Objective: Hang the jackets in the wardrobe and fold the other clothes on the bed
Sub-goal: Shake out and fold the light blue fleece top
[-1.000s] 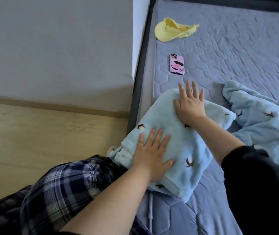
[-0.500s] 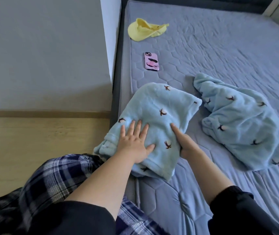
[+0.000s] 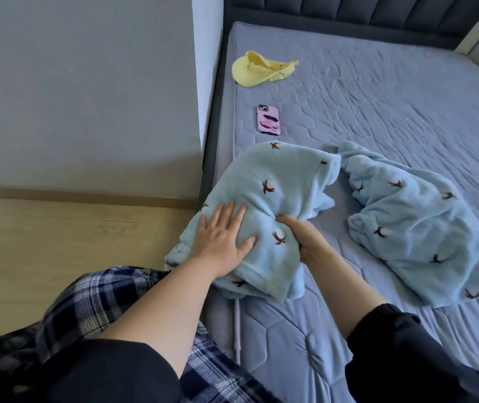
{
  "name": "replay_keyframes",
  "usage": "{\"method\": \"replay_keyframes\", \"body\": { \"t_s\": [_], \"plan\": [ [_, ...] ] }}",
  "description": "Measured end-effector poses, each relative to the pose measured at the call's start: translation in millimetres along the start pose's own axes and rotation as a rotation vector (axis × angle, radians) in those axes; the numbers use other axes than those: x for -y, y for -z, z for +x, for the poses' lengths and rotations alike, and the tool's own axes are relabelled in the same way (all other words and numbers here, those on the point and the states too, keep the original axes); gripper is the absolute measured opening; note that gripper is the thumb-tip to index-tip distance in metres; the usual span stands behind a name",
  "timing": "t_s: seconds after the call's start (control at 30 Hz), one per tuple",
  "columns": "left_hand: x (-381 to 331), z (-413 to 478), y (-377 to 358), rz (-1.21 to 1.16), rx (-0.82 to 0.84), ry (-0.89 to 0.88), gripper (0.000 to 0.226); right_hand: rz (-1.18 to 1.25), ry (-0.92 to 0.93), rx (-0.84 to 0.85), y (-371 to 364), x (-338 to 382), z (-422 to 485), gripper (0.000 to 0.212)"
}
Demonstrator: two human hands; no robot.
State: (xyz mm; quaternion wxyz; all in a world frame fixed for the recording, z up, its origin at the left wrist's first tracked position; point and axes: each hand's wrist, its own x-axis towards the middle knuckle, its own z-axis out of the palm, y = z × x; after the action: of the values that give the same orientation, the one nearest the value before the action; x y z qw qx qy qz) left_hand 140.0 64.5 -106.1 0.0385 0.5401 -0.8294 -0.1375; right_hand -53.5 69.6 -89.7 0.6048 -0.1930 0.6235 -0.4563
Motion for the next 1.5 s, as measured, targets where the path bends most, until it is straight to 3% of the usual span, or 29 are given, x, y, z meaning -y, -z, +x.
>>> {"method": "replay_keyframes", "body": {
  "t_s": [0.13,0.2,0.37,0.47,0.57,0.67,0.93,1.17,1.5],
  "plan": [
    [-1.2,-6.0,19.5,-0.21,-0.147,0.146,0.065,-0.062,0.159,-0.02,-32.4,24.7,-19.0,0.038],
    [1.4,-5.8,33.6,-0.439,-0.201,0.26,0.06,-0.196,0.273,-0.055,-57.6,40.9,-31.3,0.033],
    [28.4,-5.5,103.6,-1.642,-0.404,0.505,0.051,-0.872,0.685,-0.03,-153.0,87.5,-58.2,0.019],
    [74.4,-13.8,134.9,-1.93,-0.414,0.559,0.053,-1.214,0.91,0.037,-219.5,103.2,-63.4,0.019],
    [135.0,-15.0,144.4,-1.999,-0.509,0.574,0.051,-1.398,0.994,0.14,-291.1,102.6,-50.4,0.023],
    [209.9,-11.2,143.0,-2.072,-0.628,0.612,0.062,-1.45,0.909,0.249,-373.5,84.5,-20.4,0.022],
    [378.5,-47.8,183.4,-1.917,-0.88,0.89,0.062,-1.307,0.659,0.493,-552.8,49.8,-3.0,0.019],
    [407.7,-141.5,346.7,-1.827,-1.072,1.043,0.056,-1.406,0.76,0.756,-672.2,118.8,-133.3,0.014],
    [395.8,-345.3,631.3,-1.681,-1.446,1.177,0.06,-1.36,0.873,1.172,-823.4,251.1,-426.4,0.021]
  ]
}}
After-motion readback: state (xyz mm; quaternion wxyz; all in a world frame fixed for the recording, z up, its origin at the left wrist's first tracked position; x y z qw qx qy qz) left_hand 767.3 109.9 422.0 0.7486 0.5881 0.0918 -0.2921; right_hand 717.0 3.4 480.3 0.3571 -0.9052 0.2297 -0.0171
